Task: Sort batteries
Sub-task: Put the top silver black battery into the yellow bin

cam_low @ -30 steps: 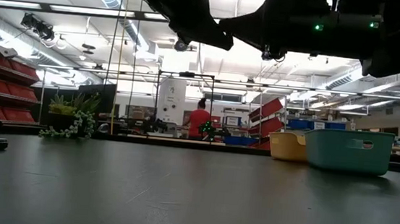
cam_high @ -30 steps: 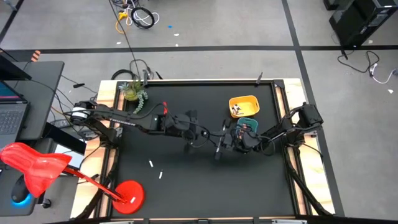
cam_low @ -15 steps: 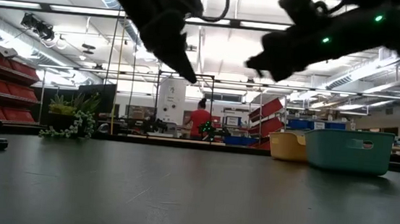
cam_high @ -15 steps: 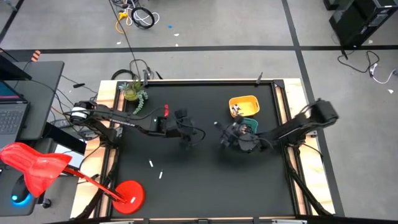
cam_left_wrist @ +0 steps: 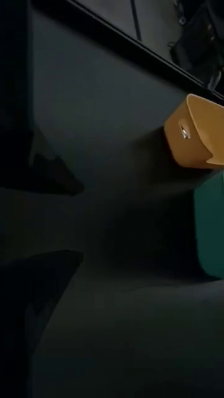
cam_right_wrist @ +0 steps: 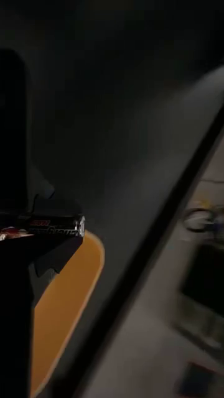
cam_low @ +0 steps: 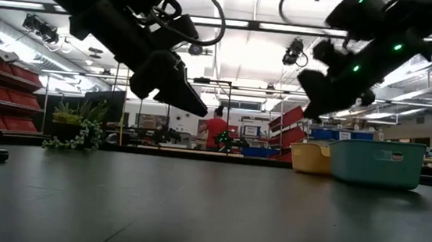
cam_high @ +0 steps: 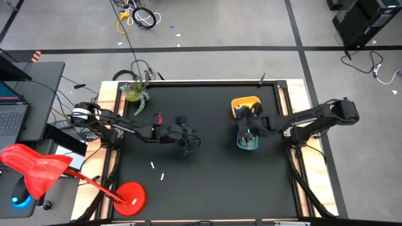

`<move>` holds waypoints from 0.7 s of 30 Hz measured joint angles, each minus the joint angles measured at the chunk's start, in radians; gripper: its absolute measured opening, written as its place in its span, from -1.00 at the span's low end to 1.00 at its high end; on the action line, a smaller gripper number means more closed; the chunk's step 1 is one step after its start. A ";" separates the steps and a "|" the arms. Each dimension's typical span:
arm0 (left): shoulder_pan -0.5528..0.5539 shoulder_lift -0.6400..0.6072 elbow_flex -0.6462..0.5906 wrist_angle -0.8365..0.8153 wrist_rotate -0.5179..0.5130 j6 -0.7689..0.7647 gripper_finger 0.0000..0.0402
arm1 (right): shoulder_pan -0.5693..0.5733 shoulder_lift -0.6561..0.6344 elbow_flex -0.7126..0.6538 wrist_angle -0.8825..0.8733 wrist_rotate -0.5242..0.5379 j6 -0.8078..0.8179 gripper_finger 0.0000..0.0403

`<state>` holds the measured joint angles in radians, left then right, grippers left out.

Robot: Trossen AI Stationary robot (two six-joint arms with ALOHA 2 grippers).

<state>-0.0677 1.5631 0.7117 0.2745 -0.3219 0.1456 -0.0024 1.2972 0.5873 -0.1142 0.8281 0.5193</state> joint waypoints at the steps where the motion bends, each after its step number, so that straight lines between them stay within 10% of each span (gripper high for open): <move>1: 0.000 0.000 -0.006 0.011 -0.001 0.001 -0.22 | -0.048 -0.001 0.000 -0.005 -0.049 0.001 -0.85; 9: -0.010 -0.004 -0.083 0.044 -0.007 -0.014 -0.22 | -0.375 0.043 0.000 -0.023 -0.404 -0.022 -0.85; 21: -0.019 -0.026 -0.129 0.033 -0.026 -0.059 -0.22 | -0.486 0.040 0.000 -0.096 -0.550 -0.052 -0.42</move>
<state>-0.0868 1.5374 0.5823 0.3080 -0.3477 0.0863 -0.4885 1.3368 0.5873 -0.2098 0.2779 0.4674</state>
